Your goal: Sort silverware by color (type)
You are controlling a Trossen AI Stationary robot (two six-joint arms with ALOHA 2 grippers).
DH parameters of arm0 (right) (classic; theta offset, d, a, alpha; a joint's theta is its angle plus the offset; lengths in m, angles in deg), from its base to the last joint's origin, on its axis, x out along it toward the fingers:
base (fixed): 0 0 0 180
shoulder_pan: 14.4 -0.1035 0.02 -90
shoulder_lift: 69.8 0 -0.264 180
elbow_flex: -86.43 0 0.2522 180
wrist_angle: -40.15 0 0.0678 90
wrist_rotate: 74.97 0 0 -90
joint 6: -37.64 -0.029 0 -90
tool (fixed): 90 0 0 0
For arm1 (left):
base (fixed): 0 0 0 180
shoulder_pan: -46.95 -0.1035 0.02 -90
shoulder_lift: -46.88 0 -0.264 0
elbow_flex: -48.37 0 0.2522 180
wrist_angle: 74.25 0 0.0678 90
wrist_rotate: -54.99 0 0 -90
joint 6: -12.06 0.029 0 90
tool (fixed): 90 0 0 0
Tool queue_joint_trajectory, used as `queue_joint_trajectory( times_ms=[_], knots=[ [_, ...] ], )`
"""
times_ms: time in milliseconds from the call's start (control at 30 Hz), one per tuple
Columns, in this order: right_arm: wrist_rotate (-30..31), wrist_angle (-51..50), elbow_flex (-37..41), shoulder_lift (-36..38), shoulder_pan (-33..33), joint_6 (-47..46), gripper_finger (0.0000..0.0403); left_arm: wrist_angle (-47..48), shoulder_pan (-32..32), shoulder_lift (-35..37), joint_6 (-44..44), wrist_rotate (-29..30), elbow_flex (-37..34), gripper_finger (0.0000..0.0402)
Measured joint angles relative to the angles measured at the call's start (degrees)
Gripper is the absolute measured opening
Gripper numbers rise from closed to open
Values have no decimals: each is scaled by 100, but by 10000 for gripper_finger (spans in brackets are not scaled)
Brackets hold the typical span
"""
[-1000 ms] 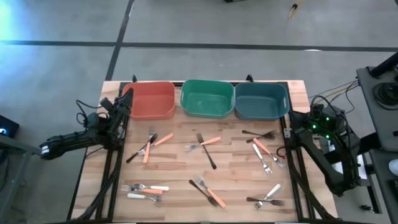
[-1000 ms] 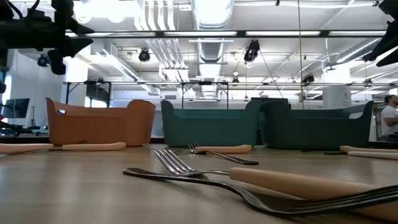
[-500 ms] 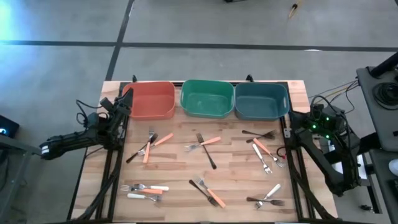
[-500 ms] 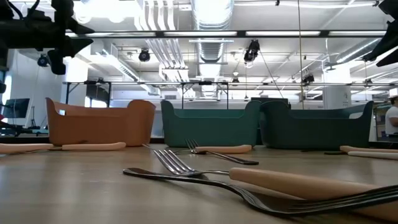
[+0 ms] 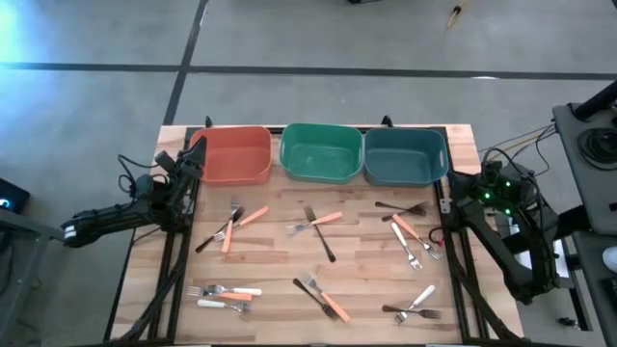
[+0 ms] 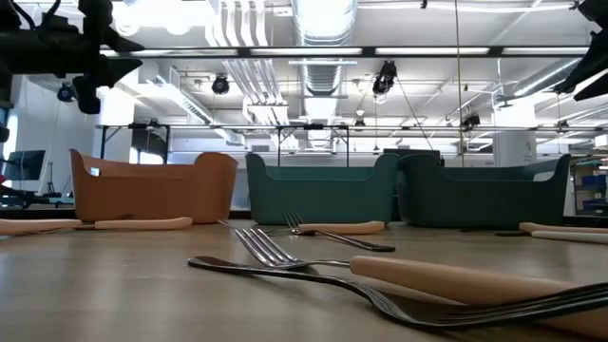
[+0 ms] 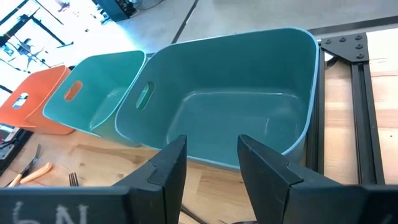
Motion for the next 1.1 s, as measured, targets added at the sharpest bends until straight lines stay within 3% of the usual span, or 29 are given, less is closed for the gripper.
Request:
queue_joint_trajectory(
  times_ms=[933, 1100],
  knots=[
    [21, 3, 1, 0, -1, 2, 134, -2, 0, 0, 0, 1, -2, 107],
    [455, 1002, 284, 0, -1, -121, 134, 0, 1, 2, 1, -2, -2, 107]
  ],
)
